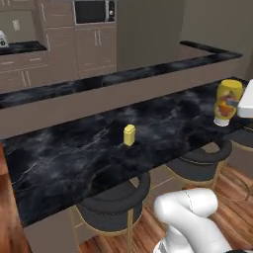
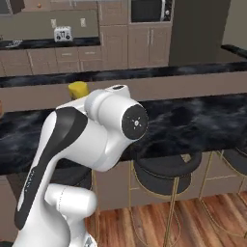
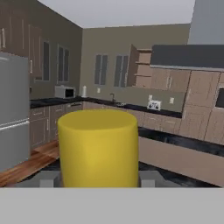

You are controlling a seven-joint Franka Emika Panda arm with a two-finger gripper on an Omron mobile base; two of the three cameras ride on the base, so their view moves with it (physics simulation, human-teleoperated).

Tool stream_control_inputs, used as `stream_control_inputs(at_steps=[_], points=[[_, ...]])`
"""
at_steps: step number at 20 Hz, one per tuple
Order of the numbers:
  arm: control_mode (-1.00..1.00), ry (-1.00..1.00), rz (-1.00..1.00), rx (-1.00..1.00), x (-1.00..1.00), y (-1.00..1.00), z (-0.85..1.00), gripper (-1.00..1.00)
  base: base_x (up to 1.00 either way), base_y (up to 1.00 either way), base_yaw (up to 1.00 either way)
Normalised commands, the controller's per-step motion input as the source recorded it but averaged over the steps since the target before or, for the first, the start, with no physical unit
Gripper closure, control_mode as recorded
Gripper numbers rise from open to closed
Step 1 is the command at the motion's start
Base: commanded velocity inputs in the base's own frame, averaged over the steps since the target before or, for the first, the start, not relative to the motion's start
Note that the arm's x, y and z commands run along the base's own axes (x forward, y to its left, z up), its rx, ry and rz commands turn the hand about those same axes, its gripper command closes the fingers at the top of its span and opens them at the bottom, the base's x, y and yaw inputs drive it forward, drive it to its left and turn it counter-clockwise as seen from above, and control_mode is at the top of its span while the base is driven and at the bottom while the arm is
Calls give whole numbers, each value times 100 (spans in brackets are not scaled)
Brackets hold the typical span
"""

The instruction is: The dining table condiment station is running low on mustard. Refill the condiment station by opening the cabinet and taking the mustard from the cabinet and placing it on the dining table.

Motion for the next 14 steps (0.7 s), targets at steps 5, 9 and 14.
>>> stream_control_inputs(at_steps=[5, 9, 14], points=[[100, 0, 0, 0, 0, 0, 0, 100, 75, -58, 57], [100, 0, 0, 0, 0, 0, 0, 100, 69, -60, 58], [100, 0, 0, 0, 0, 0, 0, 100, 51, -63, 54]])
